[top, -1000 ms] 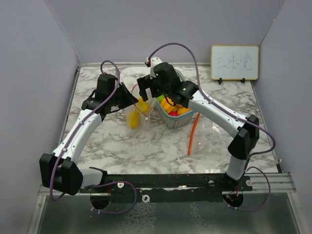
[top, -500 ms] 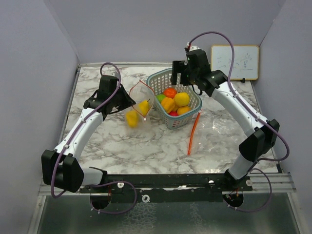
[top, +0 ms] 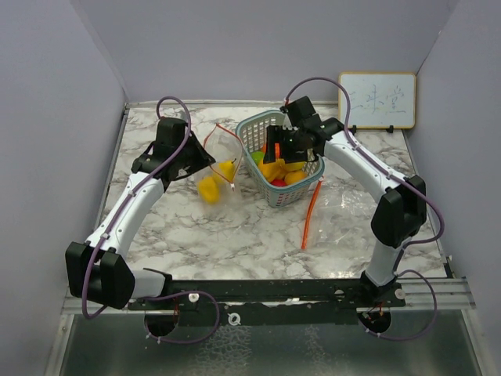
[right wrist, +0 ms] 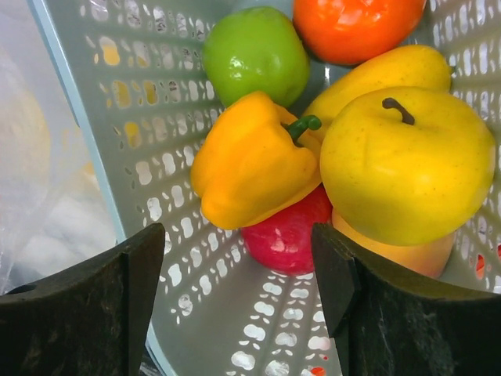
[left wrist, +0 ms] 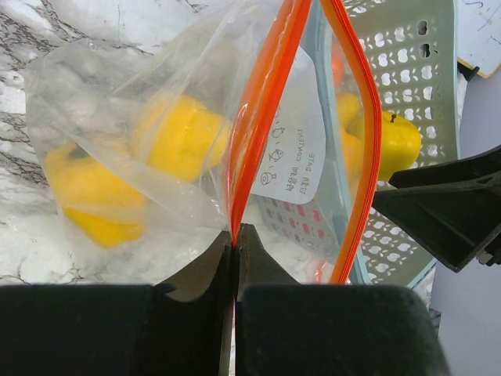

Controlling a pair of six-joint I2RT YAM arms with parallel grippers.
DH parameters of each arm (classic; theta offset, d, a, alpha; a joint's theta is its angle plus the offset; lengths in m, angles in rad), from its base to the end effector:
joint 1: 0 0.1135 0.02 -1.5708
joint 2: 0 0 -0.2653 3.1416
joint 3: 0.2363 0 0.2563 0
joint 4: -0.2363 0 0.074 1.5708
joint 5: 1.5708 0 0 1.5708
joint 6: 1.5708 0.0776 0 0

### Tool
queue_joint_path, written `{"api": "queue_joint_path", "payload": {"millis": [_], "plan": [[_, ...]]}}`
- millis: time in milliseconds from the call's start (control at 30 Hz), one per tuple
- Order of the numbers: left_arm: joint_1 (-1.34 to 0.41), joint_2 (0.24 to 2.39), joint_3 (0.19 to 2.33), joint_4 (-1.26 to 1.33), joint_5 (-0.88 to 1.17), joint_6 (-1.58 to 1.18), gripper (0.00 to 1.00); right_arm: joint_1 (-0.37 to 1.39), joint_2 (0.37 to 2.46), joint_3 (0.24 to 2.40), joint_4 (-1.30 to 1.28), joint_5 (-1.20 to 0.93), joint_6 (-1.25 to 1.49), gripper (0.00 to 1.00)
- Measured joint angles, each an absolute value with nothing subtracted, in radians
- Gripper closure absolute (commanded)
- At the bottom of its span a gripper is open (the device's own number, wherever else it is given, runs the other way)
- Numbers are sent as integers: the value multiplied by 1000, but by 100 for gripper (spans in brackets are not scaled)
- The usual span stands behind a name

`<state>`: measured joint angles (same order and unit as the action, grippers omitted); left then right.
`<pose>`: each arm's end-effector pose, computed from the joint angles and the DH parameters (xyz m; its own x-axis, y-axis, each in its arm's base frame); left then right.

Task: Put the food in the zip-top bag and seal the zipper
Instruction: Pick up the fake vegetable from the bin.

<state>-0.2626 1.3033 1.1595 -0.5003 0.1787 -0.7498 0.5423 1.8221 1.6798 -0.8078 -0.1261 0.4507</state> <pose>0.3106 -0.0978 0.3027 -0.6920 -0.5084 -0.5125 -0.1078 0.7747 -0.6231 0.3624 0.2297 0.2717 -0.8775 -0.0242 -0.4790 -0.2138 0.9138 0.3454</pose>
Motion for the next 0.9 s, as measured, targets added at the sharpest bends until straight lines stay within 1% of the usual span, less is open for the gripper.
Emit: {"api": "queue_joint_path", "payload": {"millis": [167,300,367,433,467,500,533,567,600,667,900], "plan": [[-261,1303,1159,-498,179,-750,100,542,1864,1680,-823,-144,485,16],[-258,1303,1159,-498,179,-749,100,544,1919,1680,-830,-150,517,15],[-255,1303,1159,-499,179,-749,100,552,1945,1680,-830,-148,526,17],[-254,1303,1159,-499,179,-749,100,556,1954,1683,-828,-147,532,23],[-254,1303,1159,-499,179,-749,100,560,1964,1687,-826,-147,535,29],[-254,1303,1159,-499,179,-749,100,562,1969,1688,-825,-147,538,38],[-254,1303,1159,-499,179,-749,100,566,1978,1690,-822,-146,538,53],[-254,1303,1159,-500,179,-749,100,569,1985,1691,-814,-139,536,62],[-254,1303,1159,-500,179,-749,100,570,1986,1691,-804,-135,531,66],[-252,1303,1159,-500,179,-749,100,572,1983,1692,-801,-121,536,69],[-248,1303,1159,-501,179,-749,100,577,1890,1659,-699,-95,514,72]]}}
